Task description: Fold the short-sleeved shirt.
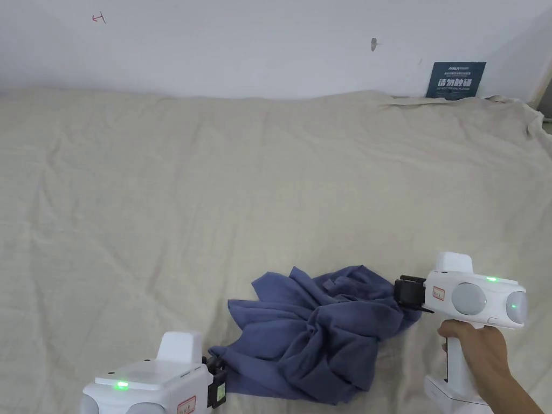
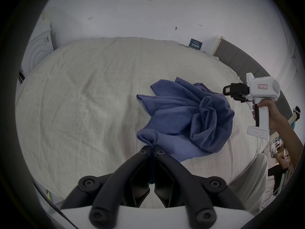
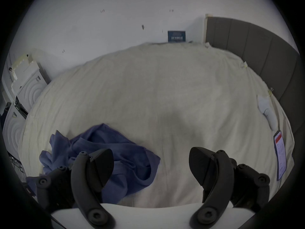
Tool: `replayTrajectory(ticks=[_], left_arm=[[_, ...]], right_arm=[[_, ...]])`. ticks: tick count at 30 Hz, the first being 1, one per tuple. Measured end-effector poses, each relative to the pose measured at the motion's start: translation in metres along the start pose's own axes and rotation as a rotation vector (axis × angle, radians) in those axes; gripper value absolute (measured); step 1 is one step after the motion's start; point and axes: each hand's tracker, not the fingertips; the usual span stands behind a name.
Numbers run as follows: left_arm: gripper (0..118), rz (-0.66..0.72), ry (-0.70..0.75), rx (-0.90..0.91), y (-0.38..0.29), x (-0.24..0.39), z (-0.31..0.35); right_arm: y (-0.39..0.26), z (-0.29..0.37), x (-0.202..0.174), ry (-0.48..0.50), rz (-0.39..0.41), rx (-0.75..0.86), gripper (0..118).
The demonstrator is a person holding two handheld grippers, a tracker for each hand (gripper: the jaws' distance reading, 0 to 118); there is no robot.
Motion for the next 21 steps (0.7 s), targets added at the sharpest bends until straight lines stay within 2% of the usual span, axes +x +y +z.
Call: replayTrajectory(ticks=[2, 4, 7, 8, 14, 21], left_arm=[[0, 0.002, -0.001, -0.002, 0.0, -0.001, -0.001], [0, 0.004, -0.002, -0.006, 0.0, -0.001, -0.002], [0, 0.002, -0.003, -0.008, -0.001, -0.002, -0.002], [0, 0.003, -0.005, -0.009, -0.001, -0.002, -0.002], [0, 0.041, -0.035, 0.014, -0.001, -0.005, 0.006], [0, 0.086, -0.091, 0.068, 0.015, -0.01, 0.024]], right_arm=[[-0.003, -0.006, -0.005, -0.011, 0.01, -0.021, 88], [-0.008, -0.009, -0.009, -0.011, 0.015, -0.027, 69], [-0.012, -0.011, -0.009, 0.012, -0.004, -0.052, 15], [-0.013, -0.009, -0.01, 0.008, -0.005, -0.055, 5], [-0.01, 0.033, -0.012, 0.043, 0.071, 0.04, 4], [0.006, 0.138, -0.021, 0.137, 0.05, 0.197, 4]])
